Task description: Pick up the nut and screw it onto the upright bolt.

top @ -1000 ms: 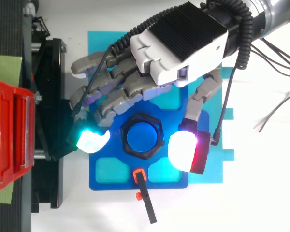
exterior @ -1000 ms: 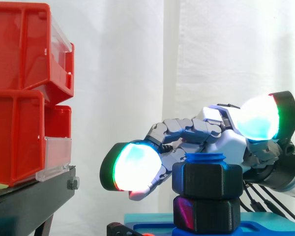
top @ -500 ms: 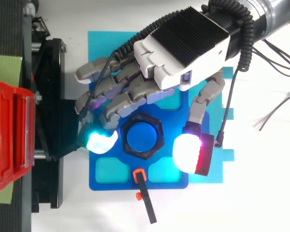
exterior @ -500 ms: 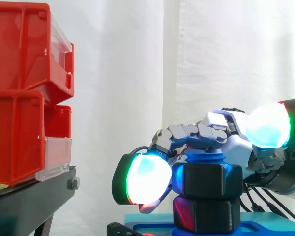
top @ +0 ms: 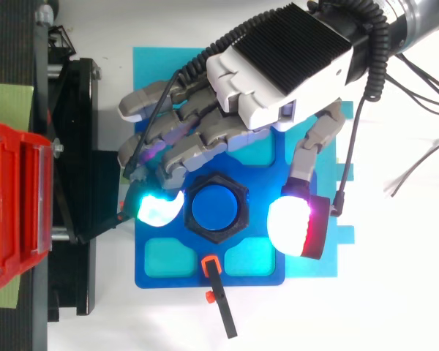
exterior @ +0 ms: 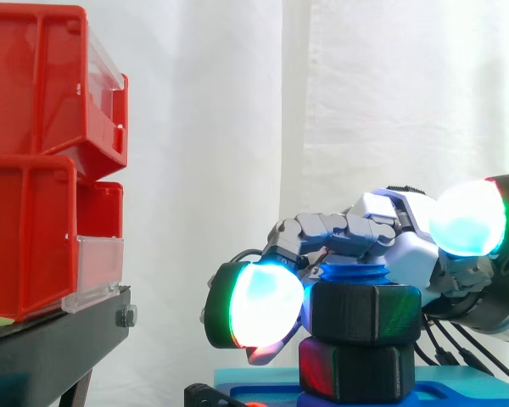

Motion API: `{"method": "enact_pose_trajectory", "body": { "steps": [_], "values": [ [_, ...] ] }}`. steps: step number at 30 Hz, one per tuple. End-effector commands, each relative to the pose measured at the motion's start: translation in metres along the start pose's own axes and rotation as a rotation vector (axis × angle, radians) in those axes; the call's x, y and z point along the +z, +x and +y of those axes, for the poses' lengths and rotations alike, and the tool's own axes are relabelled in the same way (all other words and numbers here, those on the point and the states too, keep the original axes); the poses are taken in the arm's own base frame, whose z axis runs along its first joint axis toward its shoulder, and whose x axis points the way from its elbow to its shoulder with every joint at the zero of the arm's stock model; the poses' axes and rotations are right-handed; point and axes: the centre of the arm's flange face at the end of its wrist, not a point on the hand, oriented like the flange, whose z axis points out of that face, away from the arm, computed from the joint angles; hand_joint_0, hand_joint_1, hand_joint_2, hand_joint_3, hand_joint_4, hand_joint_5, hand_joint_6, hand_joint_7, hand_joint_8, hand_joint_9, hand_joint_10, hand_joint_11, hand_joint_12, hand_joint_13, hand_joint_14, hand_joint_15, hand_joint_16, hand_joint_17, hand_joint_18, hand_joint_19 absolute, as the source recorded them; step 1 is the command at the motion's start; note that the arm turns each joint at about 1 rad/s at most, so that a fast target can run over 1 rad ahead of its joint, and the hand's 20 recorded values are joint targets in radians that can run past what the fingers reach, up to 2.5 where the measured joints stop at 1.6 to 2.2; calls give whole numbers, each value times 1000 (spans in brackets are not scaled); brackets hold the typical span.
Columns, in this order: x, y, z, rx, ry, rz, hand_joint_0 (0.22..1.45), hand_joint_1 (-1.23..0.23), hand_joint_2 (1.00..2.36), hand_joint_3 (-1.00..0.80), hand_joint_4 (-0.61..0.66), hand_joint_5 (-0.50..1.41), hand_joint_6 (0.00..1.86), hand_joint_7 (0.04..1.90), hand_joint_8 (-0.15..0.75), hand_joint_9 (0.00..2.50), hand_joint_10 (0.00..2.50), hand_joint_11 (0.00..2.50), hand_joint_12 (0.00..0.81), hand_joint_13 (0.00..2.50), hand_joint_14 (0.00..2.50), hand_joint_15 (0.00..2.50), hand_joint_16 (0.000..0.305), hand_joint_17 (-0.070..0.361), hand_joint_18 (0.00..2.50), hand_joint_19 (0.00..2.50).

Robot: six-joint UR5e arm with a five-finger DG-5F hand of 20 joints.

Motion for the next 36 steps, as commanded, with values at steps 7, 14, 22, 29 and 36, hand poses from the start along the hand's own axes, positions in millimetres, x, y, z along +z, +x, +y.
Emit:
{"method": "enact_pose_trajectory", "body": {
  "steps": [7,14,22,29,36],
  "values": [
    [-3,-3,-1,-20,-15,4,427,-144,1000,-500,235,-97,501,1353,290,510,0,0,288,373,0,0,28,64,12,0],
    [-6,-5,-3,-33,-22,-1,433,-159,1000,-500,242,-70,500,1415,292,569,0,0,279,415,0,0,27,60,54,0],
    [-13,-8,-5,-35,-25,8,449,-190,1000,-500,242,-46,524,1394,295,654,0,0,267,478,0,0,23,52,102,0],
    [-16,-11,-7,-45,-29,2,458,-220,1000,-500,244,-26,532,1392,294,743,0,0,259,518,0,0,21,47,141,0],
    [-19,-14,-9,-54,-35,1,466,-238,1000,-500,232,-11,545,1361,285,816,0,0,250,567,0,0,19,43,171,0]
  ]
}}
